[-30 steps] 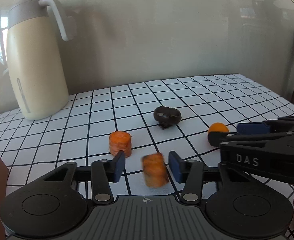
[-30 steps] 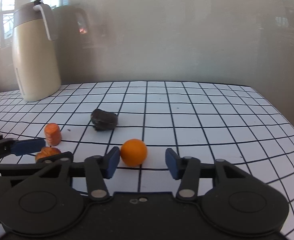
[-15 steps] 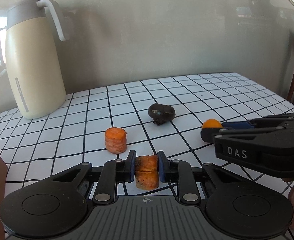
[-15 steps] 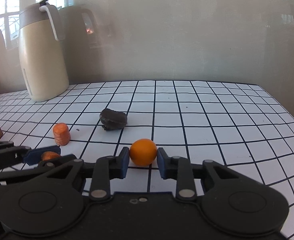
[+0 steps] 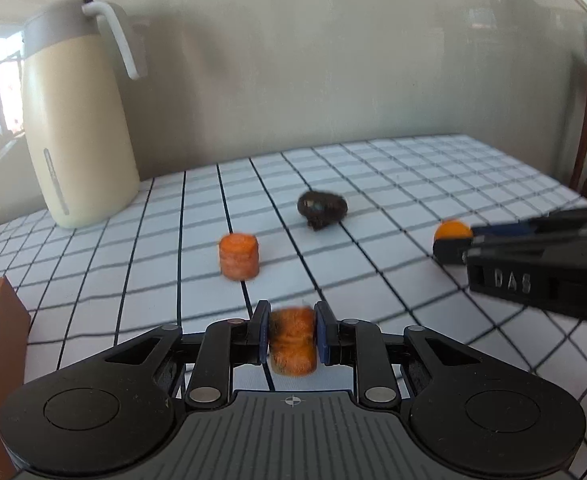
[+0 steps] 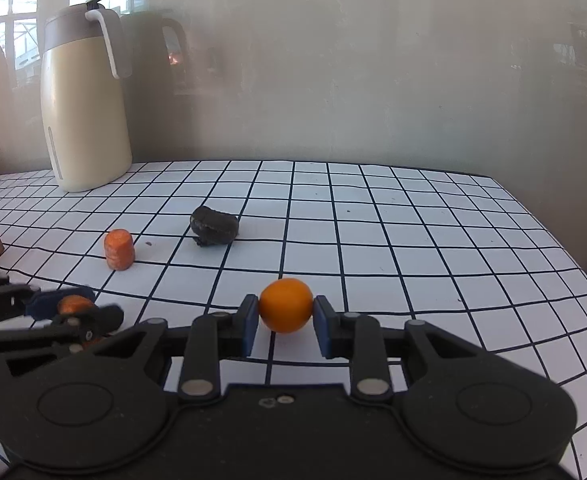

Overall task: Organize fruits
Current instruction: 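Carry the carrot chunk and small orange with both grippers over the white tray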

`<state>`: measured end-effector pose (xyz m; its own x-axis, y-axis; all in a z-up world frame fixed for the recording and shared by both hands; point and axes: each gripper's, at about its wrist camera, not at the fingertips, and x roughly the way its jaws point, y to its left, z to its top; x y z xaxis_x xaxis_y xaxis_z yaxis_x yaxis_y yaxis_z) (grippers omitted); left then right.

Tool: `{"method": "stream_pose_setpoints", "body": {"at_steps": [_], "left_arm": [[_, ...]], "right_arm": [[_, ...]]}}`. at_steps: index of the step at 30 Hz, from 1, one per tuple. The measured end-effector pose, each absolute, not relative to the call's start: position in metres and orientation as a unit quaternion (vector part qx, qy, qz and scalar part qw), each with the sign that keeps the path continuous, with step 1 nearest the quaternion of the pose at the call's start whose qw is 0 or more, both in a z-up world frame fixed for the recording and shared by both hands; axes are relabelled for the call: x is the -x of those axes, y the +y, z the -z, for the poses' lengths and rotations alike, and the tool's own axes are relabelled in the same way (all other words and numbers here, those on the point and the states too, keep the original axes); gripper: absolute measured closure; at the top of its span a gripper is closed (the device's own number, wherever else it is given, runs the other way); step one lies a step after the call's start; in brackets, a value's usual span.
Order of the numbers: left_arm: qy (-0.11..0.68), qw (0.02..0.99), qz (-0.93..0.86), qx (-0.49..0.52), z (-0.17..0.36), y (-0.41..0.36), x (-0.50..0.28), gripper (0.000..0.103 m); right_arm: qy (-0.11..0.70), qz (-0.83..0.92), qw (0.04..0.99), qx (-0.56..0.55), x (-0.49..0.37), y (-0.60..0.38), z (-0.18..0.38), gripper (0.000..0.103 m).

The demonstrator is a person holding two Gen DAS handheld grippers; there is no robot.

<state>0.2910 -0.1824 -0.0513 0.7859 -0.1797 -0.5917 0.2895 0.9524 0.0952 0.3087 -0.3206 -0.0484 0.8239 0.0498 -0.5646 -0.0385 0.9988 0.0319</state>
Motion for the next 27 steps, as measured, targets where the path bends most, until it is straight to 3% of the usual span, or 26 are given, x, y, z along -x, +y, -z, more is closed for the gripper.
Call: {"method": "stream_pose_setpoints", "body": {"at_steps": [15, 27], "left_arm": [[0.259, 0.953, 0.124, -0.092, 0.031, -0.172, -0.255, 0.08], [0.231, 0.964, 0.112, -0.07, 0.011, -0.134, -0.182, 0.08]], "right_arm": [[0.269, -0.023, 0.963, -0.008, -0.27, -0.314, 0.022, 0.082], [0.244, -0.054, 0.968, 0.009, -0.2, -0.281, 0.004, 0.082]]}}
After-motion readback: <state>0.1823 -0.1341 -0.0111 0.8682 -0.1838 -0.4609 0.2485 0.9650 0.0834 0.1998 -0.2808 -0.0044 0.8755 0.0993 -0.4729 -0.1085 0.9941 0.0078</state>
